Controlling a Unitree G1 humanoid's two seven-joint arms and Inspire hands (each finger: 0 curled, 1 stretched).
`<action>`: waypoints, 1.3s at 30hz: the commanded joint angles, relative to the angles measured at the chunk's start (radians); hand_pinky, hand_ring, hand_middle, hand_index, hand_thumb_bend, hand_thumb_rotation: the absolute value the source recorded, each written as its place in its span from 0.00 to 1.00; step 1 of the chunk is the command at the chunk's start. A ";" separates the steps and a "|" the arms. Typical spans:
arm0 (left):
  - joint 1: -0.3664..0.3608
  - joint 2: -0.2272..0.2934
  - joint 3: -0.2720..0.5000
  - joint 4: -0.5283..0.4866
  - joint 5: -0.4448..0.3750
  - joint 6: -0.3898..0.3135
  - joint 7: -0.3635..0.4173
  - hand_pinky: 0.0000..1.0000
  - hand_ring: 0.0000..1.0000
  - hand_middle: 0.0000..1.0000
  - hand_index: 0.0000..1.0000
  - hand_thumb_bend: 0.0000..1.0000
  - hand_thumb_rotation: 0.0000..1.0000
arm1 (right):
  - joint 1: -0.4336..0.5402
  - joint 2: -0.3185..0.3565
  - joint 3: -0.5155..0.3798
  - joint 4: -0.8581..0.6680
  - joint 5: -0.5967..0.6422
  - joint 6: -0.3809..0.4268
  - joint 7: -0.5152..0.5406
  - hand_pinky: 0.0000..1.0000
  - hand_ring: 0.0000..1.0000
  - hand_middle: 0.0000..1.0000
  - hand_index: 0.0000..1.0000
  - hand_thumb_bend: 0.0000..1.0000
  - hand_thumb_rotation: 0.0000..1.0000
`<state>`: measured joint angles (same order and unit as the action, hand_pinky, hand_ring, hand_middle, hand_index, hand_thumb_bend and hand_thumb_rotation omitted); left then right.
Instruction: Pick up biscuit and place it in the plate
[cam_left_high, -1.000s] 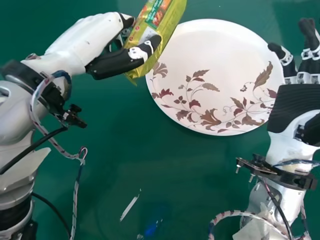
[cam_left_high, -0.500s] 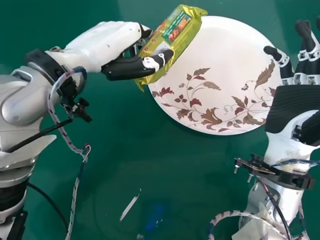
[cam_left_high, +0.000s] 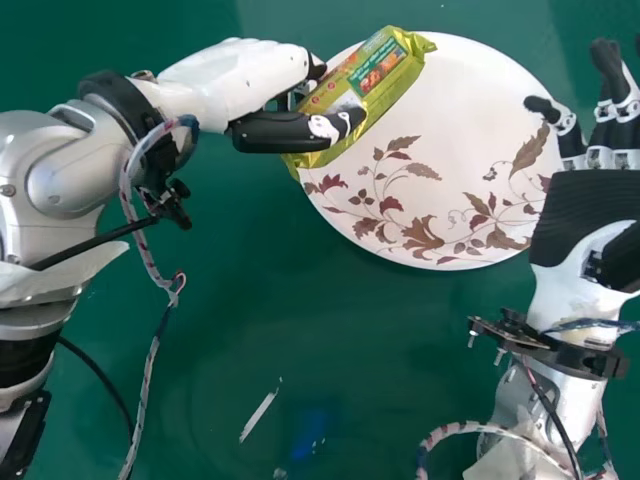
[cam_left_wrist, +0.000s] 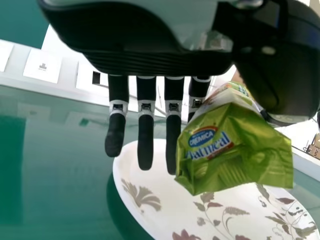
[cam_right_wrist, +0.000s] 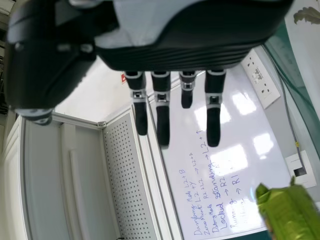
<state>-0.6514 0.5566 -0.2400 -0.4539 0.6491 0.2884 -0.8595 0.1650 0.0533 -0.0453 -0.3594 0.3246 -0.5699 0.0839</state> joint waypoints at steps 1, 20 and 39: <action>-0.015 -0.013 -0.028 0.011 0.002 0.003 0.000 0.27 0.43 0.46 0.51 0.51 0.00 | 0.008 0.016 -0.009 0.009 -0.011 -0.009 -0.004 0.54 0.65 0.71 0.81 0.88 0.38; -0.079 -0.076 -0.157 0.239 0.089 -0.079 0.100 0.26 0.43 0.46 0.51 0.51 0.00 | 0.021 0.007 -0.001 0.006 0.034 -0.016 0.039 0.62 0.71 0.75 0.82 0.88 0.45; -0.145 -0.181 -0.235 0.516 0.183 -0.163 0.267 0.27 0.42 0.47 0.52 0.51 0.00 | 0.022 -0.005 0.001 -0.047 0.050 0.051 0.042 0.56 0.65 0.72 0.79 0.85 0.40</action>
<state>-0.7962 0.3879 -0.4493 0.0317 0.8165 0.1291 -0.5982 0.1771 0.0448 -0.0408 -0.3988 0.3622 -0.5217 0.1194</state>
